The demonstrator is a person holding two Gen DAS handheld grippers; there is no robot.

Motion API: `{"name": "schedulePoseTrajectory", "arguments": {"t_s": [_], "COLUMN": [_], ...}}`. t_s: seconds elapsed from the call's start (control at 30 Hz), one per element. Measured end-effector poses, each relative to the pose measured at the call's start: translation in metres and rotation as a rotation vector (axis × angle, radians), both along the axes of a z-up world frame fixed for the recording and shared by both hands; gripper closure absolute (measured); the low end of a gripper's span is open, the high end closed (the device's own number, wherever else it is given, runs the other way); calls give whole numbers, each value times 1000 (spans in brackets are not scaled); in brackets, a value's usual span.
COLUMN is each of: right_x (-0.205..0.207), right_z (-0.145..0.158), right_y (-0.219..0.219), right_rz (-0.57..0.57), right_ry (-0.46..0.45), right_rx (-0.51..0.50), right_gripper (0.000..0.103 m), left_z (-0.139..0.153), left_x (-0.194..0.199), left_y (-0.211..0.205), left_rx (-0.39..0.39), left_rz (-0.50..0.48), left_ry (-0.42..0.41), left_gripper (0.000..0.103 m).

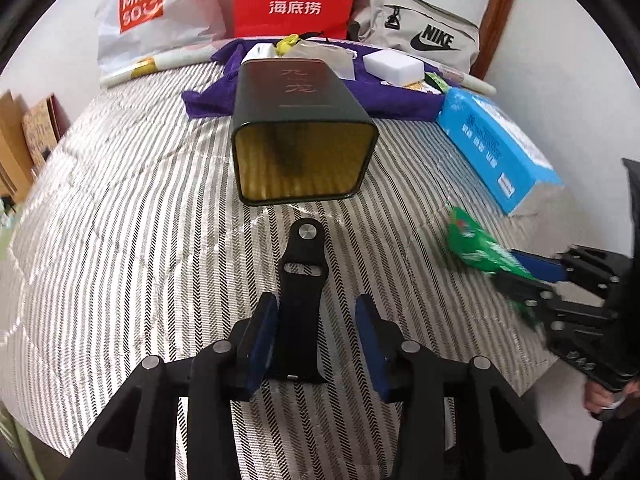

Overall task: Organize soft objects
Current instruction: 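Lift the green packet with the right tool while the left carries the tin toward the towel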

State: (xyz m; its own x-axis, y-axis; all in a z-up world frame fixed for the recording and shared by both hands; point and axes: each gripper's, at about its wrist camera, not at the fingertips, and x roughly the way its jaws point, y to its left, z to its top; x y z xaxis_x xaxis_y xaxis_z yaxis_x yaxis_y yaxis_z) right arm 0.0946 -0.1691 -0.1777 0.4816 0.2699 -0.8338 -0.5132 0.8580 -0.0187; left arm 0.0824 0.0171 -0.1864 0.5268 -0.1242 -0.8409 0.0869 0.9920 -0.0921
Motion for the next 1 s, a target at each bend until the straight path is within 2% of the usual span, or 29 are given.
{"name": "schedulePoseTrajectory", "arguments": {"t_s": [0.07, 0.1, 0.13, 0.3, 0.47, 0.67, 1.0], "right_x": [-8, -10, -11, -13, -12, -17, -19], "right_z": [1, 1, 1, 1, 10, 23, 57], "right_y": [-11, -16, -20, -45, -61, -73, -79], "right_rz": [-27, -39, -47, -134, -176, -197, -155], "right_ry": [-4, -7, -6, 1, -16, -30, -49], "right_rx": [-7, -10, -8, 5, 16, 44, 131], "right_gripper": [80, 80, 81, 82, 83, 83, 83], "left_z": [-1, -1, -1, 1, 9, 25, 64], "left_x": [-2, -2, -2, 0, -1, -1, 0], "left_y": [-5, -5, -5, -2, 2, -4, -5], "left_rx": [77, 82, 72, 53, -66, -53, -80], "left_rz": [0, -3, -3, 12, 6, 1, -16], "left_ry": [-20, -23, -26, -17, -3, -27, -90], "left_gripper": [77, 77, 83, 84, 84, 84, 84]}}
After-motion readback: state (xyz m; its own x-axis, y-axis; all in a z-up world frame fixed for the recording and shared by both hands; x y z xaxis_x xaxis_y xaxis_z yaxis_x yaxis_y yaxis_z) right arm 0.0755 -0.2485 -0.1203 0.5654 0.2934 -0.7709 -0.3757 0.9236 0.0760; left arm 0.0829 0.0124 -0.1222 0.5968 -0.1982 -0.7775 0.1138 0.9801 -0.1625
